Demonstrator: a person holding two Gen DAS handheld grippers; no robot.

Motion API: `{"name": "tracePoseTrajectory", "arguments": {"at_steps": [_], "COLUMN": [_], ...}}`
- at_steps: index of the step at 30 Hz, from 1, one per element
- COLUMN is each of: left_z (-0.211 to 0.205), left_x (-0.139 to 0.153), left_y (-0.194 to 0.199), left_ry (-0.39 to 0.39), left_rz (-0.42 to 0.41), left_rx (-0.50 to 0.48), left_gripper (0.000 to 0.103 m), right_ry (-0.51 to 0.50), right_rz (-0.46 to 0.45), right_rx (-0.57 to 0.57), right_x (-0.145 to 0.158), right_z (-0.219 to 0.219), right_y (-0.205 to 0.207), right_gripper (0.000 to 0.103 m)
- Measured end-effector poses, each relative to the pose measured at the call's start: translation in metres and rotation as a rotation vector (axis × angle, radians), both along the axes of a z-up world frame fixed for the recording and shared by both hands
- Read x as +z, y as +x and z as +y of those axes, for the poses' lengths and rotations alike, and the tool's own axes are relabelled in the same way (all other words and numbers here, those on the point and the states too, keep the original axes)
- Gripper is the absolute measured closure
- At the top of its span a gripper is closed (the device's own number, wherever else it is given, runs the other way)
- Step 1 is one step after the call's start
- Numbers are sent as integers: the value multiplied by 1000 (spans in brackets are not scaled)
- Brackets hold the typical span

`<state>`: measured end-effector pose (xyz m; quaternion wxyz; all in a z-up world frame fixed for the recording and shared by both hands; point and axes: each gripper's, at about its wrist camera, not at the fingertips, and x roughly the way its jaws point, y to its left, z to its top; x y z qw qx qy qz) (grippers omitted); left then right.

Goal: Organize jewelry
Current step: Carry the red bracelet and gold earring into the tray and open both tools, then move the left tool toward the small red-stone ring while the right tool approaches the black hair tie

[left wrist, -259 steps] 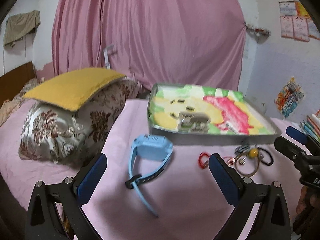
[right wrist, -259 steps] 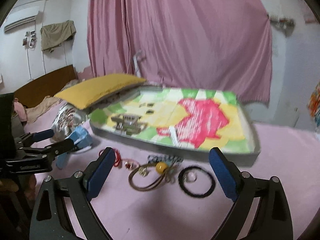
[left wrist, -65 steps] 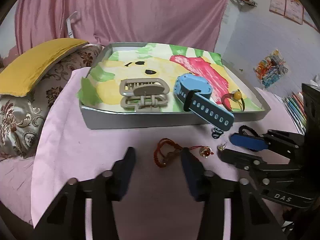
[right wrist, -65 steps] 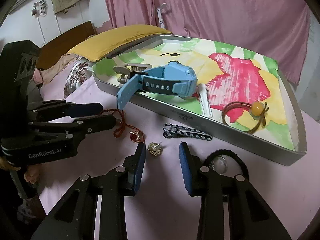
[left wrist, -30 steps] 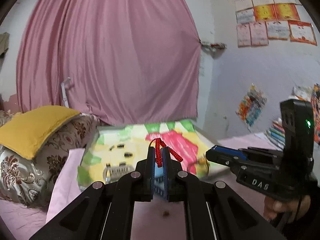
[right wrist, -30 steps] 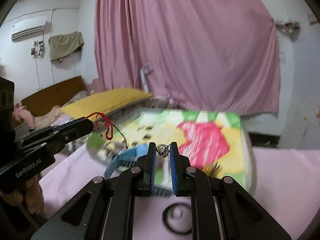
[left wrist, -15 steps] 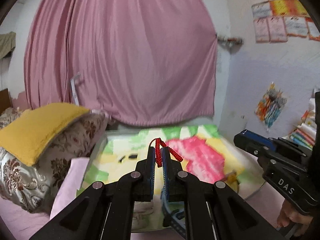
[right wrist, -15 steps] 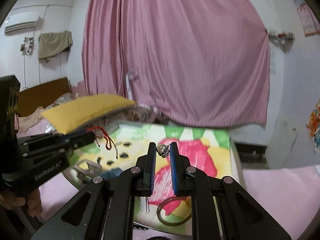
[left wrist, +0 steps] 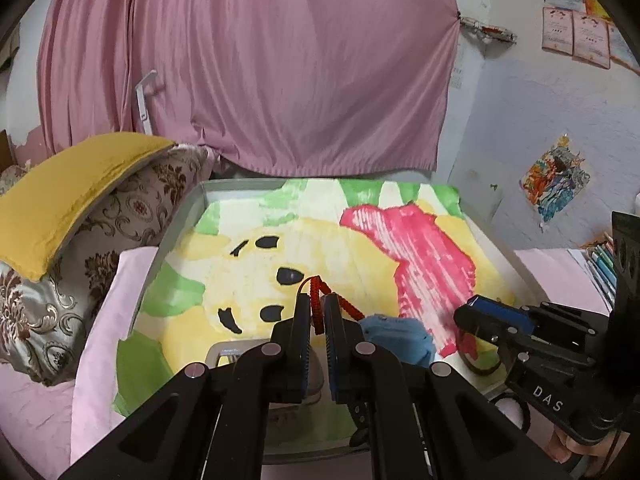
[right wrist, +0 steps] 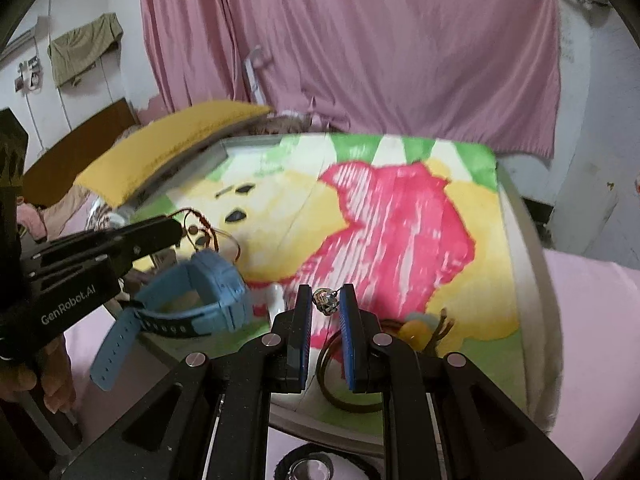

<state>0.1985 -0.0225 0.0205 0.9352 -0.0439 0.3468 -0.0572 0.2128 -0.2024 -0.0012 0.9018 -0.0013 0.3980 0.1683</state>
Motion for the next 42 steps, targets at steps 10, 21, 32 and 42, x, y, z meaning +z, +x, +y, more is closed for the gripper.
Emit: {"name": "tracePoseTrajectory", "arguments": {"at_steps": [10,21,32,42], "left_z": [2,18,23,13], "left_x": [-6,7,29,29], "left_y": [2,-26,-77,-118], "left_ry": [6,-81,-80,-46], "left_rz": [51,-36,-225,-306], "left_rx": [9,60,91,69], "left_gripper": [96,54,7,4], "right_ry": [7,34,72,56], "right_rz": [37,-96,-332,-459], "right_rx": [-6,-48,-117,-144], "right_x": [-4,18,46,56], "right_z": [1,-16,-39,-54], "right_y": [2,-30,-89,-122], "right_gripper": [89,57,10,2]}}
